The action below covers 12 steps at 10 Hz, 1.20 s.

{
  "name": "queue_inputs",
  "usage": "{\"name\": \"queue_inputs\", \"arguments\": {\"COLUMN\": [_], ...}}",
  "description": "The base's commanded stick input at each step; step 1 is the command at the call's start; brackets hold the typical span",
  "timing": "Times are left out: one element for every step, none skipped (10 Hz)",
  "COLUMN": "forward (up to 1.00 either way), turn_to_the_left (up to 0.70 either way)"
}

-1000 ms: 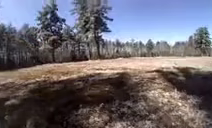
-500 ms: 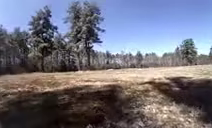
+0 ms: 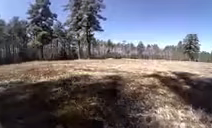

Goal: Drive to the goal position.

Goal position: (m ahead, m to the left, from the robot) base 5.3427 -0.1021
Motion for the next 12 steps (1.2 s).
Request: {"name": "queue_inputs", "arguments": {"forward": [0.7,0.7,0.7,0.7,0.7,0.7,0.7,0.7,0.7,0.7,0.7,0.7], "turn_to_the_left": [0.0,0.0,-0.09,-0.35,-0.35,-0.35,-0.35,0.0,0.0,0.0,0.0,0.0]}}
